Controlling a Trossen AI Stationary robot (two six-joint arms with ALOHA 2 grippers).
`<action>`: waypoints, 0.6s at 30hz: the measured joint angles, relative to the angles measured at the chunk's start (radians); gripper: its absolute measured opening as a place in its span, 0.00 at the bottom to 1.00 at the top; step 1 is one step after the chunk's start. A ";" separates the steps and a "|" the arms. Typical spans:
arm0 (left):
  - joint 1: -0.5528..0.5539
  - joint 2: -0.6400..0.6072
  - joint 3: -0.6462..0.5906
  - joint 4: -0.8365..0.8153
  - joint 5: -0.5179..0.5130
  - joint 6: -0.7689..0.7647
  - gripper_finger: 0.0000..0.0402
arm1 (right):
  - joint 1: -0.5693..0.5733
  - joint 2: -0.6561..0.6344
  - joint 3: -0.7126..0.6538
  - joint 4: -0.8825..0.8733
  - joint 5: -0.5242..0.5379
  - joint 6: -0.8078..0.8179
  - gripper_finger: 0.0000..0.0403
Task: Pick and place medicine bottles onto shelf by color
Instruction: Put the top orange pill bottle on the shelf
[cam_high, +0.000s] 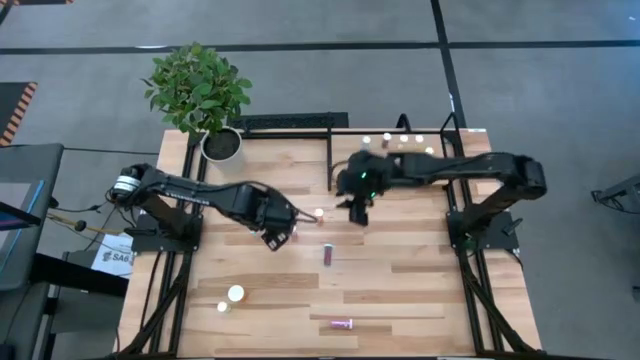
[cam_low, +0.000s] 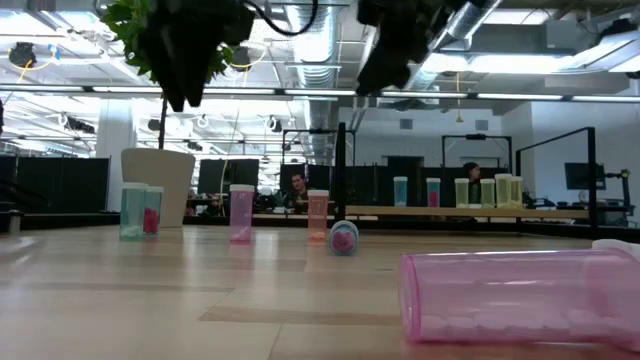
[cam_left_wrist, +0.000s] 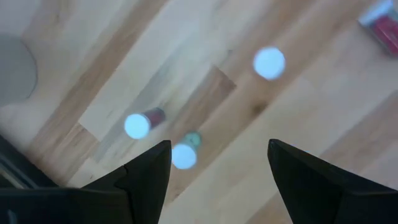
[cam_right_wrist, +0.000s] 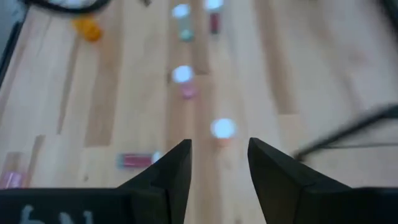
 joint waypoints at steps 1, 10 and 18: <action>-0.019 0.000 0.000 -0.004 0.000 -0.001 0.63 | 0.024 0.024 0.000 0.020 0.001 0.000 0.44; -0.119 -0.031 0.000 -0.052 0.000 -0.010 0.63 | 0.116 0.178 -0.001 0.158 0.005 0.022 0.41; -0.206 -0.184 0.000 -0.045 0.042 -0.010 0.63 | 0.094 0.166 0.000 0.181 -0.057 -0.039 0.39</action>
